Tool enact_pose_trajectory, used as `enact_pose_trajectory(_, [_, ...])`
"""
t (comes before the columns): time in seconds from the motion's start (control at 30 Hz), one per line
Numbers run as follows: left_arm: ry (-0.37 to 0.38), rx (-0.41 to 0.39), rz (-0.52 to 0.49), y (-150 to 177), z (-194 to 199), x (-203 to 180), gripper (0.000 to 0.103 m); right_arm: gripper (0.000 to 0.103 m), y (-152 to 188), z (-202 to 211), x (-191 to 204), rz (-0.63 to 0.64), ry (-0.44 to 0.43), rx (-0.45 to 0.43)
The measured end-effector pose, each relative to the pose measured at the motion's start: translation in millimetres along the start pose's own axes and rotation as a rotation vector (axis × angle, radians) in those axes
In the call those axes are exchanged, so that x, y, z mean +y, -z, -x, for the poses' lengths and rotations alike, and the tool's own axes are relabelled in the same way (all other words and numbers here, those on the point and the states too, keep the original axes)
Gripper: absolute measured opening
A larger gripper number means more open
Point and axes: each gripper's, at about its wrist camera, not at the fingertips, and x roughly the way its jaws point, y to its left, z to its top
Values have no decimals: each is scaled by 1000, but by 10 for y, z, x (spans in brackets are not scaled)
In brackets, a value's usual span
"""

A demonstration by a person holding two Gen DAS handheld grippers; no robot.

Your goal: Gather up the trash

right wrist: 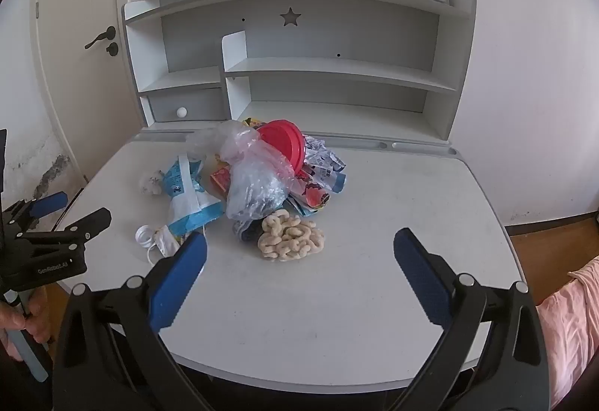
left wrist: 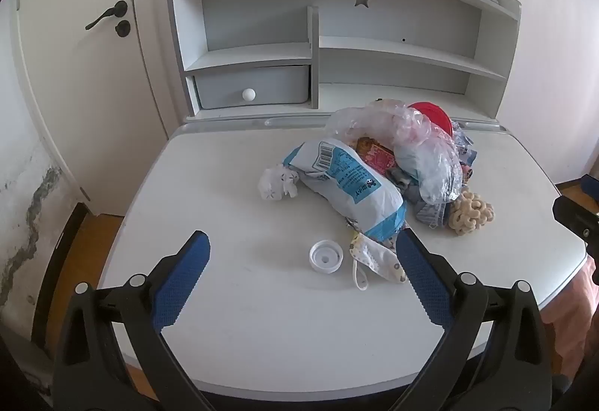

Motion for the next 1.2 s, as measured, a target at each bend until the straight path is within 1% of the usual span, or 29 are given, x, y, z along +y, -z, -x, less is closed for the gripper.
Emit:
enact_pose_trajectory(0.07, [9, -12, 9, 3, 11, 8, 97, 97, 3, 0, -3, -1, -2, -2])
enact_pose_trajectory(1.2, [9, -12, 8, 12, 16, 17, 97, 97, 5, 23, 3, -3, -5, -6])
